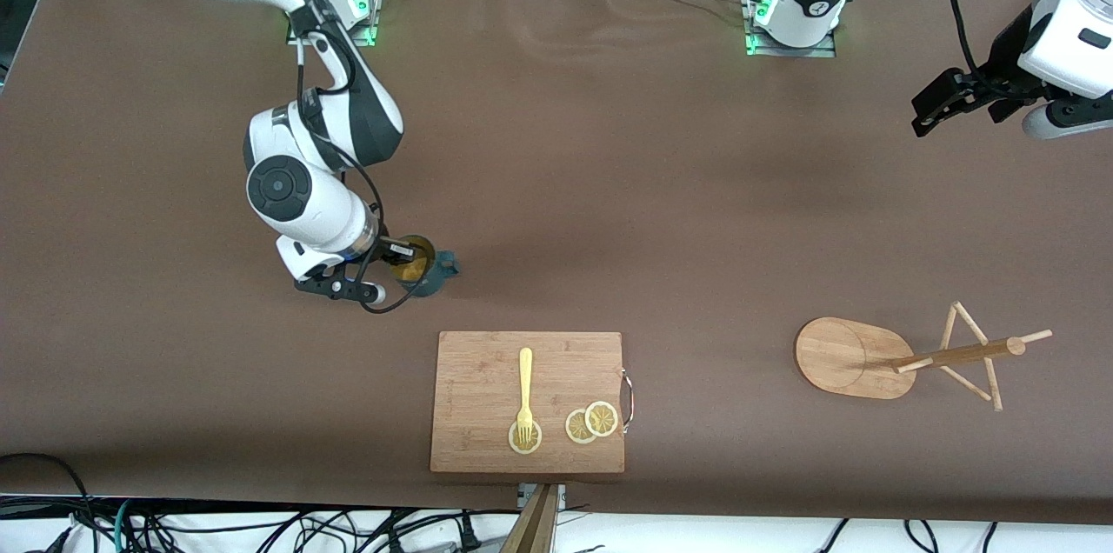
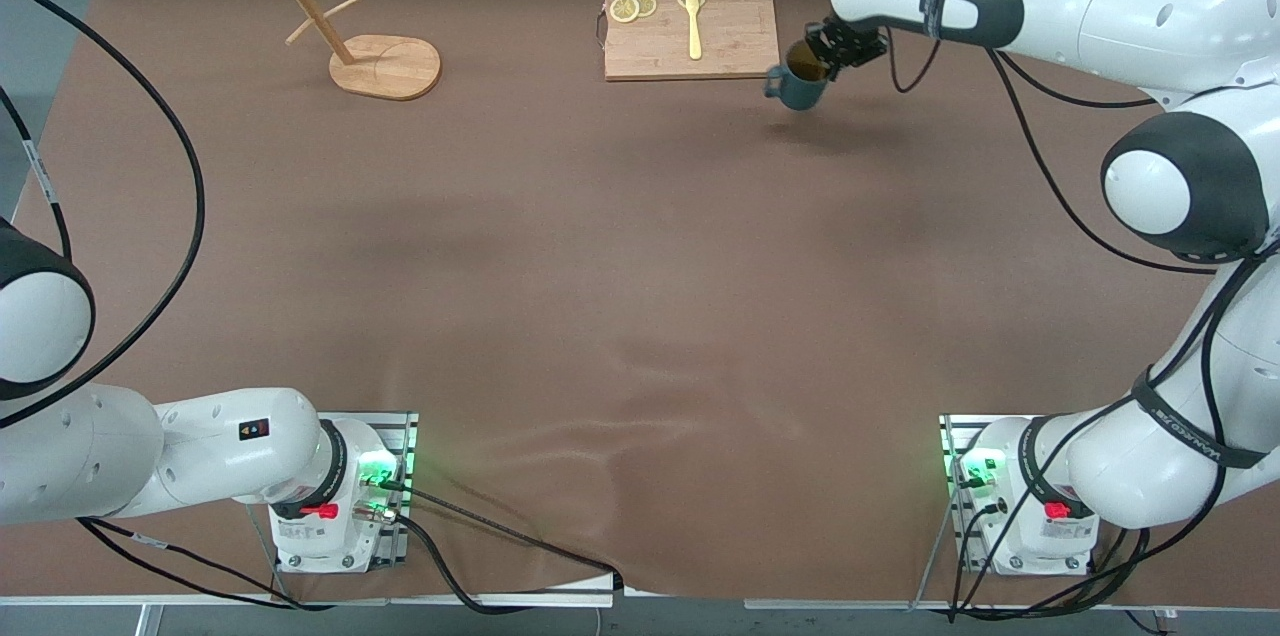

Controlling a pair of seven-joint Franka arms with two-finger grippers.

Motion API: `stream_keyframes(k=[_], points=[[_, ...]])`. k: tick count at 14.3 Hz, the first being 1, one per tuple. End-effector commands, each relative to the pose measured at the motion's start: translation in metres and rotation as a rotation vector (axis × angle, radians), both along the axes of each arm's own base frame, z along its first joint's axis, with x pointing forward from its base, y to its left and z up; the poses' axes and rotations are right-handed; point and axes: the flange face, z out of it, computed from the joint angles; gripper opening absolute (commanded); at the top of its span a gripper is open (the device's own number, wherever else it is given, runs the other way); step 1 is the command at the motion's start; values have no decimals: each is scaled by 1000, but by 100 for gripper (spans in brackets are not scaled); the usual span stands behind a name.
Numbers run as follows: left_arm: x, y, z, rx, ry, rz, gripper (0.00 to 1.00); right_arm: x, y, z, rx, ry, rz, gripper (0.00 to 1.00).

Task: Pass cup and hang on rack
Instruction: 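Grasp the mug rim with the right gripper and slide it toward the table middle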

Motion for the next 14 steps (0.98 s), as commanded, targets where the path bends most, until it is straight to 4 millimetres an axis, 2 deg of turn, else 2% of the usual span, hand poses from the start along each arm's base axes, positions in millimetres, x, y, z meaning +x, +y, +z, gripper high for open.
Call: stream_keyframes(k=[1, 3, 5, 6, 7, 8, 11, 13, 14], points=[[0, 0, 4, -22, -7, -16, 100, -21, 66, 10, 73, 40, -70, 0], [0, 0, 4, -22, -7, -16, 100, -53, 130, -1, 71, 56, -25, 0], [0, 0, 4, -22, -7, -16, 100, -74, 179, -10, 63, 60, -26, 0], [0, 0, 4, -22, -7, -16, 100, -87, 206, -20, 56, 61, -28, 0], [0, 0, 4, -22, -7, -16, 100, -91, 226, -35, 62, 48, -47, 0], [0, 0, 4, -22, -7, -15, 100, -94, 242, -45, 69, 25, -70, 0], [1, 1, 3, -23, -9, -15, 100, -99, 267, -68, 83, -13, -131, 0], [1, 1, 3, -23, -9, -15, 100, -116, 292, -81, 112, -43, -137, 0], [1, 1, 3, -23, -9, -15, 100, -119, 295, -88, 107, -39, -136, 0]])
